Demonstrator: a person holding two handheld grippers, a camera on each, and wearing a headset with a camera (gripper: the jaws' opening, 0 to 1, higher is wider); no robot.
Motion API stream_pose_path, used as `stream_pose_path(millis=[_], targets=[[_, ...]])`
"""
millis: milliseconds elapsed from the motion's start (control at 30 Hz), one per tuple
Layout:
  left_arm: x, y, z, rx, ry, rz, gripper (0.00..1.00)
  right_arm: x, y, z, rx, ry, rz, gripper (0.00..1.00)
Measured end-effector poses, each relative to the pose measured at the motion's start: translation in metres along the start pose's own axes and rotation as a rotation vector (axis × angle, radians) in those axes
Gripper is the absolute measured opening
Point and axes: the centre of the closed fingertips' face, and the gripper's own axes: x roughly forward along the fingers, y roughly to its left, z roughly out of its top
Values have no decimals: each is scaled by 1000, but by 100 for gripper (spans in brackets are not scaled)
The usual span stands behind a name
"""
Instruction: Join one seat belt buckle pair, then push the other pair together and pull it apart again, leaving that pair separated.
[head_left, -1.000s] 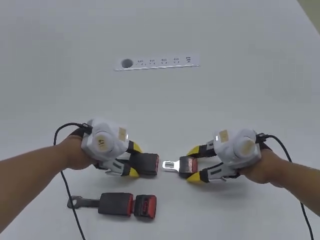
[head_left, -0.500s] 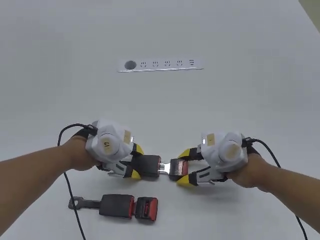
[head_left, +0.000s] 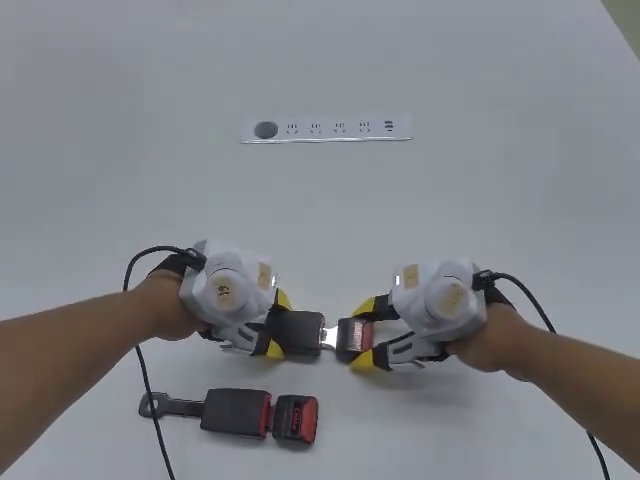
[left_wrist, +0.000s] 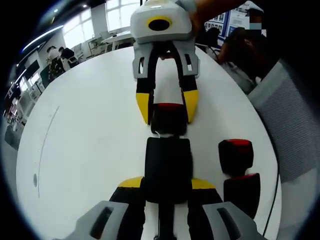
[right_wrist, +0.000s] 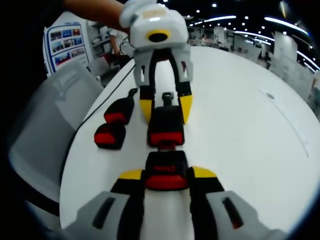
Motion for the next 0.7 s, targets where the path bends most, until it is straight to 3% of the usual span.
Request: stream_pose_path(millis=[100, 700], targets=[[0, 0, 0, -1, 1, 1, 33, 6, 1, 7, -2, 4, -5, 34], [1, -2, 0, -23, -1, 5, 33, 8, -1, 8, 15, 76, -25, 33]])
